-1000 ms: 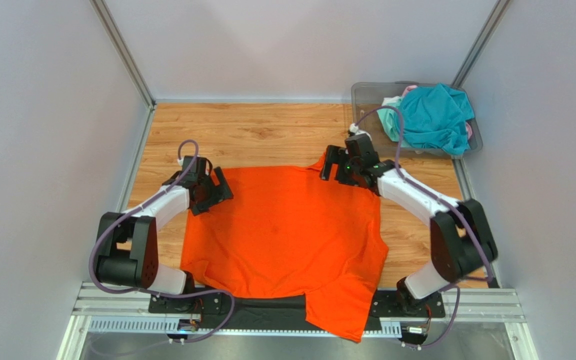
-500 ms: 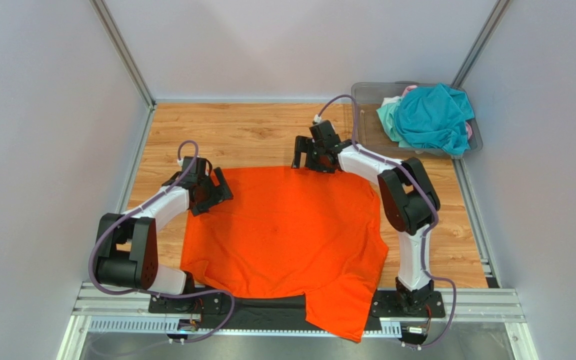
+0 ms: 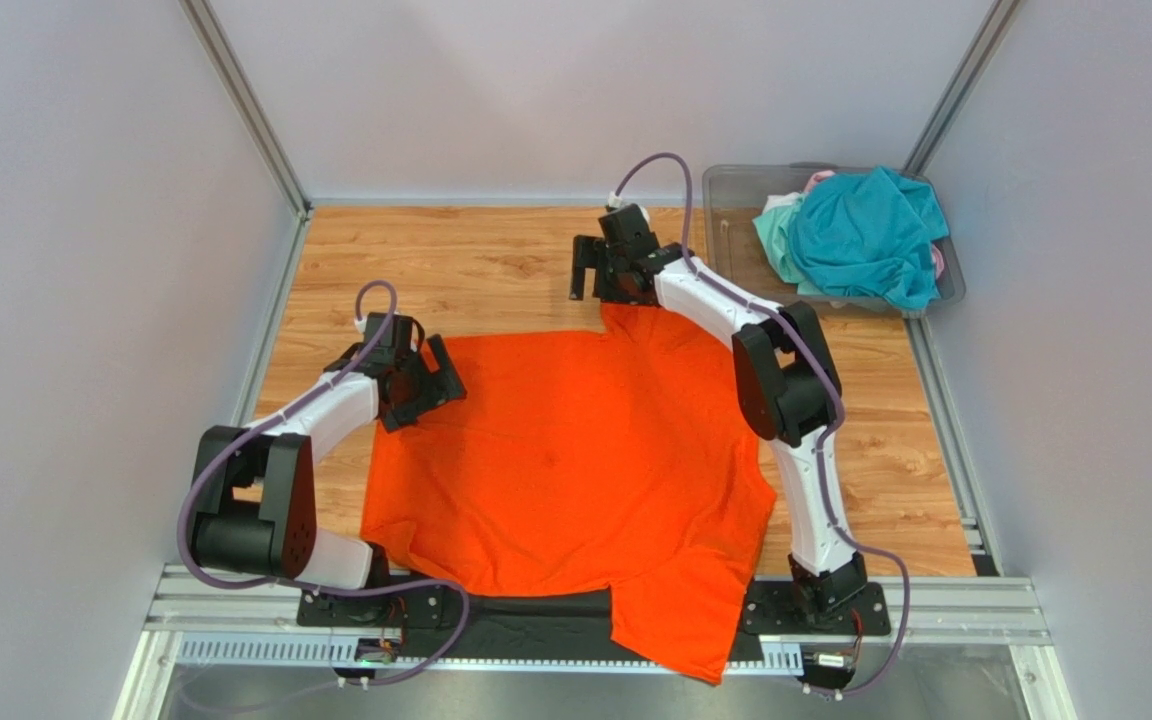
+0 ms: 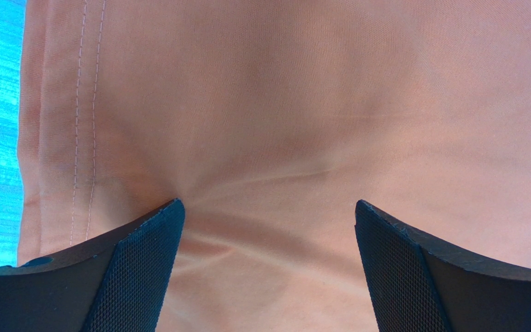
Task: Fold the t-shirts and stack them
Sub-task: Flatten the tshirt out
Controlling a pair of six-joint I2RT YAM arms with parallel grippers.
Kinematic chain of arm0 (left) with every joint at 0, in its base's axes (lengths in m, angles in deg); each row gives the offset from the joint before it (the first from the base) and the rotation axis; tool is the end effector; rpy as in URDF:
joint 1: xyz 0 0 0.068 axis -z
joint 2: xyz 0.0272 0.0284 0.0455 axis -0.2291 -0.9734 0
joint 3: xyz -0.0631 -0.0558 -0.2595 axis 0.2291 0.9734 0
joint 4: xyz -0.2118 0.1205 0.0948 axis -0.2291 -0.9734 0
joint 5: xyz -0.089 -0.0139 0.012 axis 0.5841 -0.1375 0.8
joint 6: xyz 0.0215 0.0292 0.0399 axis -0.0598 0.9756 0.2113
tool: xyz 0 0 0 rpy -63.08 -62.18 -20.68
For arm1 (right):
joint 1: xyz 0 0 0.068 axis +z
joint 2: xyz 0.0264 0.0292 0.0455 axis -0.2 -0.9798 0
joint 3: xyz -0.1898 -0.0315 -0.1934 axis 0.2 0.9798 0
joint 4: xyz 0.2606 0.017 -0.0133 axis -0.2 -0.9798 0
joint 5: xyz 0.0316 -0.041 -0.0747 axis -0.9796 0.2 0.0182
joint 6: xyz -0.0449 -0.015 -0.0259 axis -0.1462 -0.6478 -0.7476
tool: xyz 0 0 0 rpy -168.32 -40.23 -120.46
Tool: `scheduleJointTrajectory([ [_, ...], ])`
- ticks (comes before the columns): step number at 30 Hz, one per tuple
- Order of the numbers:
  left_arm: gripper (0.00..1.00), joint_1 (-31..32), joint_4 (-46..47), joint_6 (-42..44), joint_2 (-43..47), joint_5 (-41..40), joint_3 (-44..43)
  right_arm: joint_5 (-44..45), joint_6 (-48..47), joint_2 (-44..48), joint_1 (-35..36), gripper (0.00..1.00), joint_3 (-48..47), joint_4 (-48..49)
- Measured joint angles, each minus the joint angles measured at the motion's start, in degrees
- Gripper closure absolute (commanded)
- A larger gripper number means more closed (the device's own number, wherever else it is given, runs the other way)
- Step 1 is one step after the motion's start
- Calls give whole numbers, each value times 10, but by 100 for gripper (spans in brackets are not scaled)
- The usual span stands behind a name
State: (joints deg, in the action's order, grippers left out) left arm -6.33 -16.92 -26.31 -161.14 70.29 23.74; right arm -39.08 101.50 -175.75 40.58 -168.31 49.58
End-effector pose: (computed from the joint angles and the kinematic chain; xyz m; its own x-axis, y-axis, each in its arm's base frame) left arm 0.2620 -0.0324 0.1668 -0.7603 -0.5024 -0.4116 -0.3969 0.8611 -0.3179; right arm 0.4423 0.2438 0.1913 -0.7948 0.0691 -0.6029 -0.1170 0.9574 0.2638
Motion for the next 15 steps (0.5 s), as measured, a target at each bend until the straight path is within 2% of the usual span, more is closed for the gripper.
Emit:
scheduleJointTrajectory([
  [8,0,0,0,-1,0,0,0,20,-39,79,-12,0,65,-33],
  [15,0,0,0,-1,0,0,0,50,-26,128,-16,0,148,-87],
])
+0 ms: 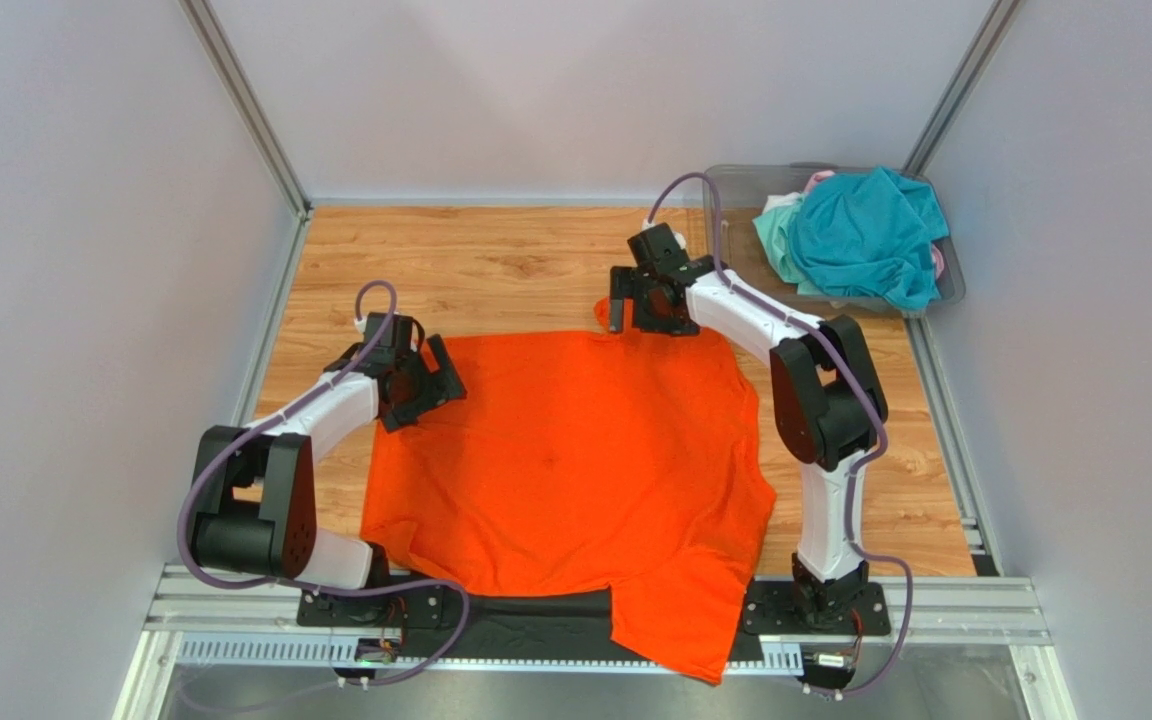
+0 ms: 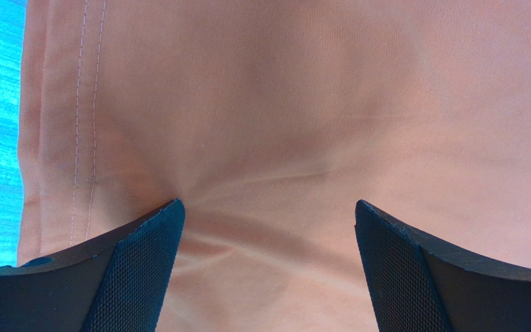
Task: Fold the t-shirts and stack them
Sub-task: Flatten the tshirt out
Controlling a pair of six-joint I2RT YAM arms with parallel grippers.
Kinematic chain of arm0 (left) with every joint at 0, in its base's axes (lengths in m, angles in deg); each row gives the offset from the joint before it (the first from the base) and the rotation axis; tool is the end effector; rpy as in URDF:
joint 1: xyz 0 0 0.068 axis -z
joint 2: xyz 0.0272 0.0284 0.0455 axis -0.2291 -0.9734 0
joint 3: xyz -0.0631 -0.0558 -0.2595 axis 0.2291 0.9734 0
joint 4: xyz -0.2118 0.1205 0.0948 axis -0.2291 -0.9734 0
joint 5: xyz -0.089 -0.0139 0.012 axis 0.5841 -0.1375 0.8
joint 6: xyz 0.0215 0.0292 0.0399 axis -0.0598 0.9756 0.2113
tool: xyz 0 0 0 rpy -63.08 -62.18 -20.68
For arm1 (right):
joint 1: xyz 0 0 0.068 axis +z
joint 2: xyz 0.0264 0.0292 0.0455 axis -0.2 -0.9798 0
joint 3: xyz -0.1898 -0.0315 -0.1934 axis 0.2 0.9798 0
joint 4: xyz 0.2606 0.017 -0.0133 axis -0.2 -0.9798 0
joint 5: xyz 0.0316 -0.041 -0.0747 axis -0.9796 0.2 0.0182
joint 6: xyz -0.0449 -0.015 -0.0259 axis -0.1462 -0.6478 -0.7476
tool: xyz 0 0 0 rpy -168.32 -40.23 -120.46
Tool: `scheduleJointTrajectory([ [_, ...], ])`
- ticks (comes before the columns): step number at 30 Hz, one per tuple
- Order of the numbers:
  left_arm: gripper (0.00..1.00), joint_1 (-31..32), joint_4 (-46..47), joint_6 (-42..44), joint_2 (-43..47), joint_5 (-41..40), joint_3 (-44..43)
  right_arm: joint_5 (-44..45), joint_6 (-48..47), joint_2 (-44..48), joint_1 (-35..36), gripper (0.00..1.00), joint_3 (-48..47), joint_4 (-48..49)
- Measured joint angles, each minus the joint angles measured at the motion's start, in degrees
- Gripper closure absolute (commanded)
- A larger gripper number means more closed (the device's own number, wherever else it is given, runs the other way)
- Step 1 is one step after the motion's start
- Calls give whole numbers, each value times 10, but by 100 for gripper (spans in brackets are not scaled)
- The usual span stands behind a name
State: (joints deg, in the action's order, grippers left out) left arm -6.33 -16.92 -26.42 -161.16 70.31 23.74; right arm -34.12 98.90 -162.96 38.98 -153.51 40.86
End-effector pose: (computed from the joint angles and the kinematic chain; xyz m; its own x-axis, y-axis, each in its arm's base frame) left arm 0.2620 -0.0324 0.1668 -0.7598 -0.5041 -0.4106 -0.3983 0.8601 -0.3187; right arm 0.3897 0.1971 0.2023 -0.8615 0.0057 -0.5077 -0.0536 0.9933 0.1023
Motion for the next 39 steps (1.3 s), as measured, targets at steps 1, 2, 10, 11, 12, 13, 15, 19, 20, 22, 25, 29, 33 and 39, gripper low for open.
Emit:
scheduleJointTrajectory([
  [1,0,0,0,0,0,0,0,3,3,0,0,0,5,-9],
  [2,0,0,0,0,-1,1,0,6,6,0,0,0,9,-19],
  [10,0,-2,-14,2,-51,7,-50,13,18,-35,-5,0,0,-56],
  [11,0,-3,-18,2,-62,8,-62,12,18,-49,-7,1,-9,-57],
  [12,0,-4,-24,2,-76,9,-77,14,18,-64,-10,1,-27,-69],
  [13,0,-6,-28,2,-89,10,-92,11,17,-73,-14,1,-44,-70],
  [15,0,-11,-35,2,-113,15,-117,7,17,-95,-22,1,-78,-72],
  [19,0,-21,-58,1,-169,17,-185,-1,15,-143,-39,1,-154,-73],
  [20,0,-23,-67,2,-190,21,-211,-2,15,-151,-42,1,-169,-71],
  [22,0,-26,-84,2,-223,30,-255,-10,14,-175,-50,1,-209,-75],
  [25,0,-30,-107,2,-266,33,-316,-23,10,-208,-60,1,-263,-76],
  [29,0,-37,-143,4,-318,30,-393,-36,-9,-254,-71,1,-339,-74],
  [33,0,-51,-177,7,-351,30,-450,-40,-31,-284,-75,0,-393,-77],
  [39,0,-61,-214,18,-316,21,-460,-54,-45,-252,-73,0,-361,-81],
])
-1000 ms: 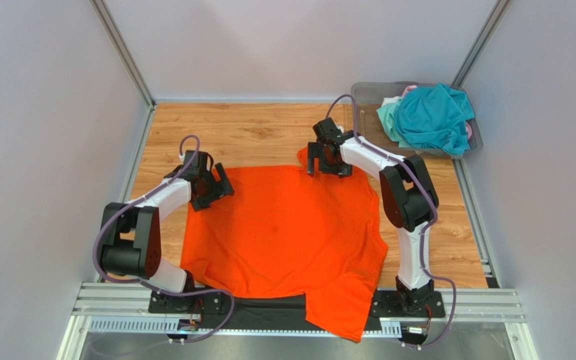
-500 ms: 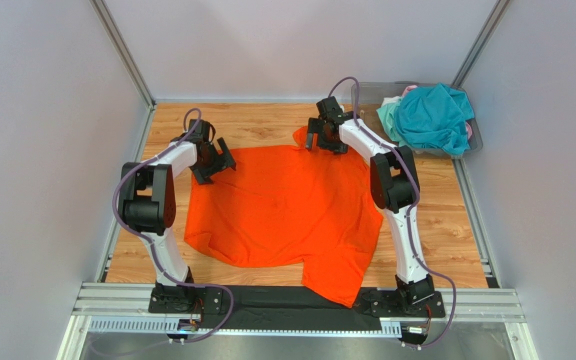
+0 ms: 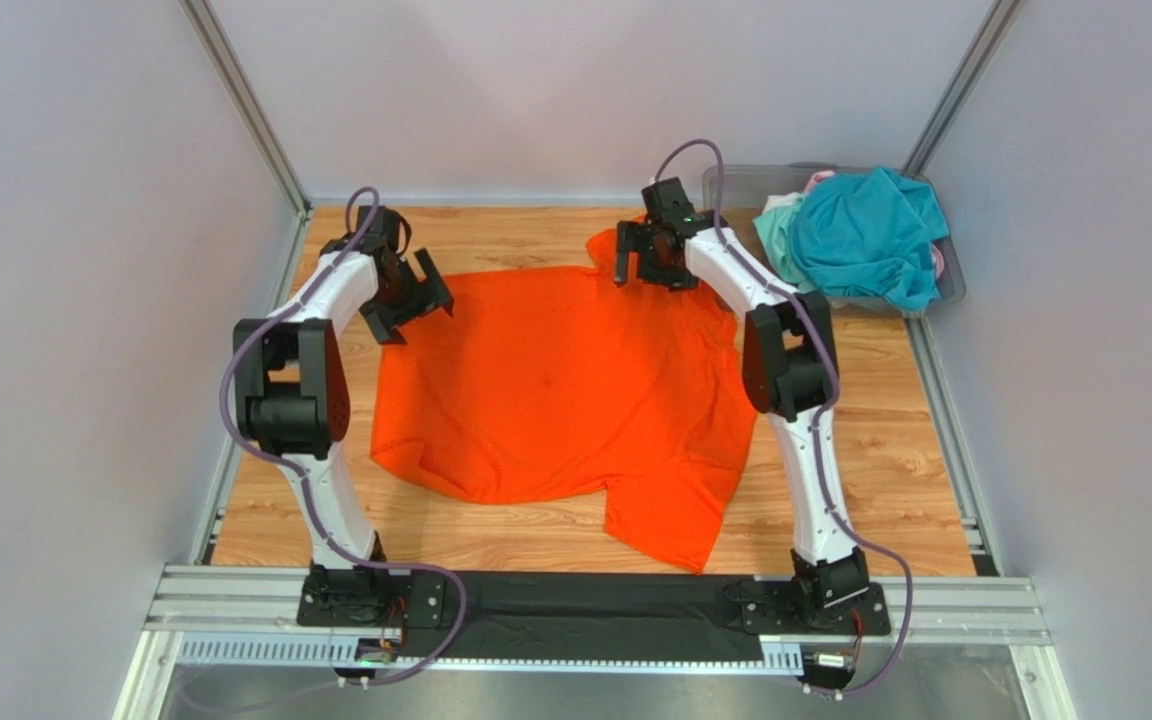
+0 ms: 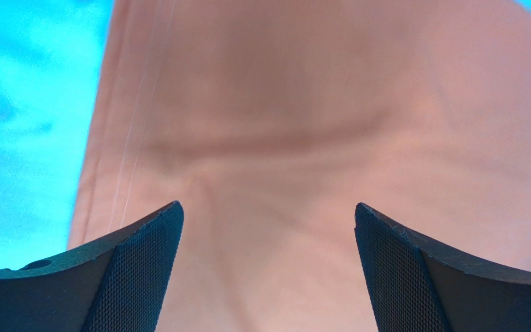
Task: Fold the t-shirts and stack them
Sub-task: Flatten the tshirt out, then fold the tshirt
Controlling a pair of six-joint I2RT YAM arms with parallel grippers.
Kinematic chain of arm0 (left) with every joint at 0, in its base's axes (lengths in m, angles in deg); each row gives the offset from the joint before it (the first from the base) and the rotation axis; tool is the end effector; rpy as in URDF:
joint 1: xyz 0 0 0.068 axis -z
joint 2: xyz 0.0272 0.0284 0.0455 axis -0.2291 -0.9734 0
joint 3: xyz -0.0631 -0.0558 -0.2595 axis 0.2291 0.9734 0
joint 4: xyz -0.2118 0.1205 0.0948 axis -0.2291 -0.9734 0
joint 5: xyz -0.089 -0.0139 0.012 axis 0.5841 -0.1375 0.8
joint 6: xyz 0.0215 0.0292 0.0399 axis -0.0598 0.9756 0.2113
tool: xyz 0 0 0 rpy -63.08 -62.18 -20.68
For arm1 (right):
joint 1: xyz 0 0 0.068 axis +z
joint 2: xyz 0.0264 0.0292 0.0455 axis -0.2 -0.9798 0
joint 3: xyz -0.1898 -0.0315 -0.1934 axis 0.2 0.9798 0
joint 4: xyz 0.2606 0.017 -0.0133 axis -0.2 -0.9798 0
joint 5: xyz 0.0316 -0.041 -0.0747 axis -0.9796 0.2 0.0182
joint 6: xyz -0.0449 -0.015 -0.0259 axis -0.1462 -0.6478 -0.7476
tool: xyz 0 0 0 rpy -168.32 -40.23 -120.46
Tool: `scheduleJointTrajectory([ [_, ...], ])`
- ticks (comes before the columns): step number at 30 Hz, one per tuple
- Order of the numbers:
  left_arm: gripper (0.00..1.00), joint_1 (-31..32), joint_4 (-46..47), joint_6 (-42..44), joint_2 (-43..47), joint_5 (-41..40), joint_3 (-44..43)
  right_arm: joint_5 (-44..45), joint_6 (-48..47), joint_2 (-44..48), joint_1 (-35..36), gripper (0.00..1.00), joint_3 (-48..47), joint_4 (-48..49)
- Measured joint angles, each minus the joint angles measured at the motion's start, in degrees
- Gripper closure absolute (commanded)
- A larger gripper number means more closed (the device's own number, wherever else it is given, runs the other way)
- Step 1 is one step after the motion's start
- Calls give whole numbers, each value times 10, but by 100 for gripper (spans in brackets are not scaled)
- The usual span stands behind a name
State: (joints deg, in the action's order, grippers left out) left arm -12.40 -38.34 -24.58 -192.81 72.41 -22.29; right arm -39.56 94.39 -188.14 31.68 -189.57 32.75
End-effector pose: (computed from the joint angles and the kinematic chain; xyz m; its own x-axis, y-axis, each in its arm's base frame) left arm 0.4161 -0.0081 0.2009 -0.7722 -0.5536 -0.3116 -0.4857 0.8307 -0.2722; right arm 0.5049 0.1838 0.1807 -0.8498 0.0422 -0.5255 -0.0459 0.9871 0.1535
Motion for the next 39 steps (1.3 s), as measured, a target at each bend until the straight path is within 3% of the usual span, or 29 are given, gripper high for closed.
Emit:
scheduleJointTrajectory([
  [4,0,13,-7,1,123,-8,87,3,6,130,12,0,144,-5],
  [9,0,92,-6,-15,295,-26,232,30,50,407,73,0,402,43],
  [12,0,151,-7,-33,341,-33,312,34,90,577,122,0,579,90],
  [16,0,181,-17,-61,362,-50,395,11,134,695,142,0,767,178],
  [21,0,182,-19,-92,395,-81,447,-30,157,698,141,0,876,238],
  [27,0,182,-45,-118,420,-123,454,-41,160,667,143,0,879,290],
  [39,0,182,-173,-218,493,-208,518,-14,162,665,143,0,881,298],
])
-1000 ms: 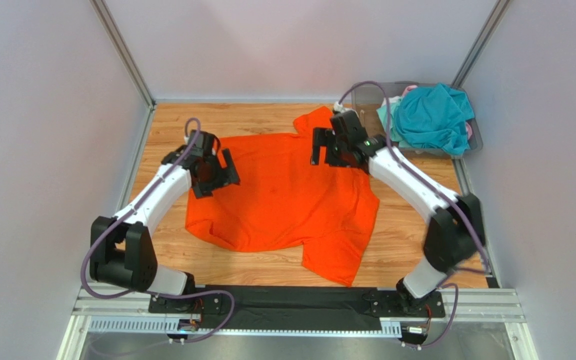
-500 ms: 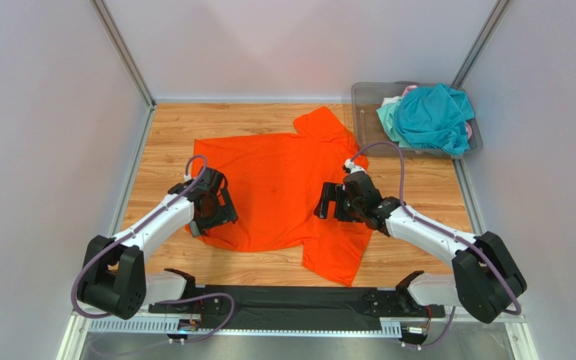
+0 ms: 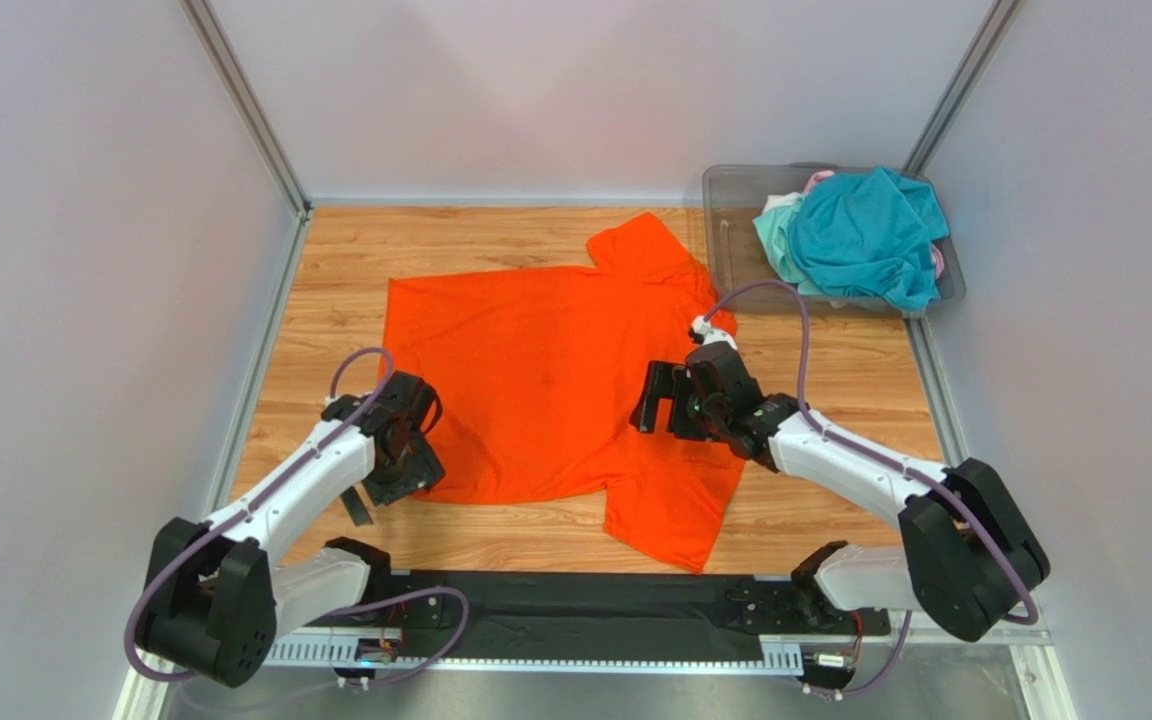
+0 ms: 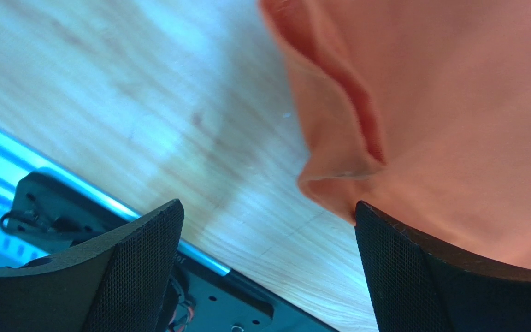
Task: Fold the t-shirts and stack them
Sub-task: Fold the tshirt
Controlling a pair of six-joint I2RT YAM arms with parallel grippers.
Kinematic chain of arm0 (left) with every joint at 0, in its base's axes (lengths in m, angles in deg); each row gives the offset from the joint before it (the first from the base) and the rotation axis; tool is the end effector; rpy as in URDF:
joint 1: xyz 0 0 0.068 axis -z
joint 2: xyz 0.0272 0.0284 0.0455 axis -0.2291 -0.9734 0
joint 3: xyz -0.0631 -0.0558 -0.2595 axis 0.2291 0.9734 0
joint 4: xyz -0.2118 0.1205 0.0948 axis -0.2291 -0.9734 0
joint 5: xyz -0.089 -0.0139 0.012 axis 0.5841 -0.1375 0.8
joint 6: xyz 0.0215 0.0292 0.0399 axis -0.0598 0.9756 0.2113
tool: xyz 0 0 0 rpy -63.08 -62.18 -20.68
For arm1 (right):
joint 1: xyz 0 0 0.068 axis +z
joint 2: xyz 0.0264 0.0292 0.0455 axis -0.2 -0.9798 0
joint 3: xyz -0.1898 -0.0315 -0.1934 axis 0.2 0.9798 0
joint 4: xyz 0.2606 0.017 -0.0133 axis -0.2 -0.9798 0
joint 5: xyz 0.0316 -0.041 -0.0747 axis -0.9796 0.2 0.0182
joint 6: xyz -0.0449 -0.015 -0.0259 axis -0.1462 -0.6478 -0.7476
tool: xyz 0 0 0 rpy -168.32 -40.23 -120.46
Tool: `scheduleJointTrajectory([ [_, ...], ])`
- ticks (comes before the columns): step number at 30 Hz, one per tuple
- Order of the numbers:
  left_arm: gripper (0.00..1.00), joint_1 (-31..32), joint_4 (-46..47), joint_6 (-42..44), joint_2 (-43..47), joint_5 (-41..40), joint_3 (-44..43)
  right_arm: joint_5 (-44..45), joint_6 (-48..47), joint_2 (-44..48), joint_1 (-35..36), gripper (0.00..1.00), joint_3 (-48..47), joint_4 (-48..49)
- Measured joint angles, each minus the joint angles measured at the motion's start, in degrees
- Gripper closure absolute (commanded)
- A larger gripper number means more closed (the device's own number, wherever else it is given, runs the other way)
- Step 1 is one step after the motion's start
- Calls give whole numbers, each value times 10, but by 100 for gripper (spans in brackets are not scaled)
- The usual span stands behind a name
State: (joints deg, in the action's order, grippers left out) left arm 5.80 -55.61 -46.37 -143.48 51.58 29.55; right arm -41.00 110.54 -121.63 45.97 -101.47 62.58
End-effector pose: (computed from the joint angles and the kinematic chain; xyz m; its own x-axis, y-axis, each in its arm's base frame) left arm 0.1516 -0.0409 0.1777 -0.7631 -0.5740 -0.2969 -0.6234 0.7749 0.1043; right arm 0.2097 0.1433 0.1863 -0.8290 0.1369 -0.5423 -0.0952 0.9209 0.3780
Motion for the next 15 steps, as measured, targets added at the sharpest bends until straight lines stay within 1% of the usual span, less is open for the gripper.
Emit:
scheduleJointTrajectory([
  [3,1,0,-26,-27,24,-17,7,5,0,15,0,0,5,0],
  [8,4,0,-40,-52,63,-46,8,15,0,51,0,0,12,-1],
  [10,3,0,-46,-61,63,-59,8,20,0,66,0,0,16,-4],
  [12,0,0,-54,-70,60,-66,8,25,0,82,0,0,21,-6],
  [15,0,0,-67,-97,58,-80,8,31,0,97,0,0,24,-10],
])
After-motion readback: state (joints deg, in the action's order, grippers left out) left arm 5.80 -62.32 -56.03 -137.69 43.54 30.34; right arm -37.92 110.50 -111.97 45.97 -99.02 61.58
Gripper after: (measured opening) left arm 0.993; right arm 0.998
